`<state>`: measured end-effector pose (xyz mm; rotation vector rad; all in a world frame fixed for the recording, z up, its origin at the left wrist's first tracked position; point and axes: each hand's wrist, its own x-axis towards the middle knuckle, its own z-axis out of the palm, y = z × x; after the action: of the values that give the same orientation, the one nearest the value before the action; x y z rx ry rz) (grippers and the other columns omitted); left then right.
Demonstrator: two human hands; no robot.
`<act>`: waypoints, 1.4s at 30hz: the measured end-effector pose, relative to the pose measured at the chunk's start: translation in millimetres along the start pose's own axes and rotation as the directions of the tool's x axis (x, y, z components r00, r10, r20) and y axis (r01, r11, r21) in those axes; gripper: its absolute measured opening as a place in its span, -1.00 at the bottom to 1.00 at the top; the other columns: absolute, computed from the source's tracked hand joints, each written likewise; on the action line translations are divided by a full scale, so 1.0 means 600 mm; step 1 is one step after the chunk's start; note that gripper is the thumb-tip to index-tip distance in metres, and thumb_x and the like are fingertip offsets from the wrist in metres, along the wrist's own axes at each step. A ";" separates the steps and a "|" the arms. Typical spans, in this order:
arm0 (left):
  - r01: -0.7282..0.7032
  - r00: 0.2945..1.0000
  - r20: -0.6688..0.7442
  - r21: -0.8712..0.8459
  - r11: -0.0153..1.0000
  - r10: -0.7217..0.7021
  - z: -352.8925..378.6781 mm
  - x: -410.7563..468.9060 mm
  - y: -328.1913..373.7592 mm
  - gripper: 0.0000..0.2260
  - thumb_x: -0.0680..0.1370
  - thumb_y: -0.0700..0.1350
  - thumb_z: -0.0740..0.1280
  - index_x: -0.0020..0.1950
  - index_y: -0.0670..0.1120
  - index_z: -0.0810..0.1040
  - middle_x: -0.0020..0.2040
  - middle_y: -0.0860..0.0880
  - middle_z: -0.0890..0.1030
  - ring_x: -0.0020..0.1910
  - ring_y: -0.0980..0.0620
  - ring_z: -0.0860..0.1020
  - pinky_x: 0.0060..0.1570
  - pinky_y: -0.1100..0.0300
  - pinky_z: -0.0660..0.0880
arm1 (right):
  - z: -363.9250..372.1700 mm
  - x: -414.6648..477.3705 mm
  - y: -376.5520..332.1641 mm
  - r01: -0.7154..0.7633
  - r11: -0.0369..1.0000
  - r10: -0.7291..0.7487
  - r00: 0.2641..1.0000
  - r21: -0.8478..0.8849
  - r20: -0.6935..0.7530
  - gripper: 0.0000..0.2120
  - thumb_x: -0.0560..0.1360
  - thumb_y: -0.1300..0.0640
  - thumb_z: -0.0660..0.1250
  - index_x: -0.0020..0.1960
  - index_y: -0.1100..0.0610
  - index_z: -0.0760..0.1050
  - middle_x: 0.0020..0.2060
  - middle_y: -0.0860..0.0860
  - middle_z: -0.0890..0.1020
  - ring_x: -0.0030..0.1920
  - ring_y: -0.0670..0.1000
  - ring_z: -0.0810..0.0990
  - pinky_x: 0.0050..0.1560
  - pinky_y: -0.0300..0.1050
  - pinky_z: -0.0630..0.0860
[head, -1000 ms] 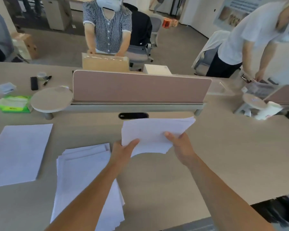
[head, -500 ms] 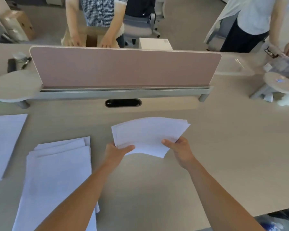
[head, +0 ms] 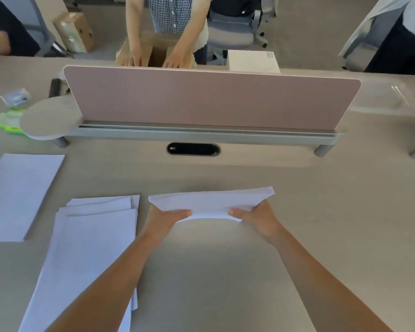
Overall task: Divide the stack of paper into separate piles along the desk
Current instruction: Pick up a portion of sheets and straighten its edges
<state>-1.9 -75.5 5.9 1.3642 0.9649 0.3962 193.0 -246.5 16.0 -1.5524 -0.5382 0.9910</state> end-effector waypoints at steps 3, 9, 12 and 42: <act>0.015 1.000 -0.009 -0.002 1.000 -0.015 0.003 0.008 -0.012 -0.74 0.31 -0.23 0.58 -0.04 -0.15 0.67 -0.11 -0.01 0.73 -0.06 0.03 0.69 -0.02 0.13 0.57 | 0.001 0.011 0.001 -0.047 0.999 0.047 0.999 -0.026 0.003 -0.84 0.39 0.29 0.55 -0.11 0.09 0.67 -0.25 -0.16 0.74 -0.19 -0.19 0.70 -0.16 -0.33 0.53; 0.063 0.997 0.050 -0.001 0.998 -0.063 -0.001 0.022 -0.014 -0.85 0.31 -0.21 0.53 -0.20 0.02 0.73 -0.12 0.09 0.73 -0.14 0.13 0.66 -0.14 0.34 0.52 | 0.006 0.041 0.001 0.066 0.995 -0.070 0.997 -0.076 -0.045 -0.76 0.23 0.16 0.60 -0.13 0.06 0.68 -0.12 -0.09 0.71 -0.13 -0.17 0.68 -0.13 -0.30 0.56; 0.069 0.994 0.087 -0.072 0.995 -0.062 -0.014 0.031 -0.010 -0.85 0.31 -0.23 0.45 -0.22 -0.03 0.75 -0.02 -0.01 0.72 -0.07 0.01 0.67 -0.14 0.24 0.58 | 0.006 0.054 0.012 0.110 0.992 -0.112 0.993 -0.066 -0.027 -0.80 0.26 0.25 0.48 -0.11 0.20 0.64 -0.16 0.11 0.72 -0.18 -0.25 0.65 -0.13 -0.35 0.53; 0.555 0.832 -0.096 0.098 0.826 -0.547 -0.003 0.199 -0.045 -0.50 0.29 0.26 0.41 0.12 -0.01 0.61 0.12 -0.01 0.67 0.12 -0.05 0.62 0.25 -0.06 0.51 | 0.048 0.248 0.087 -0.484 0.827 0.456 0.875 -0.286 -0.163 -0.64 0.57 -0.16 0.25 -0.16 0.13 0.48 -0.36 -0.03 0.40 -0.36 -0.02 0.40 -0.34 -0.14 0.31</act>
<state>58.1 8.5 -60.3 1.1157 1.4030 -0.0650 239.7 -124.7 -77.4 -2.0747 -0.2572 1.2420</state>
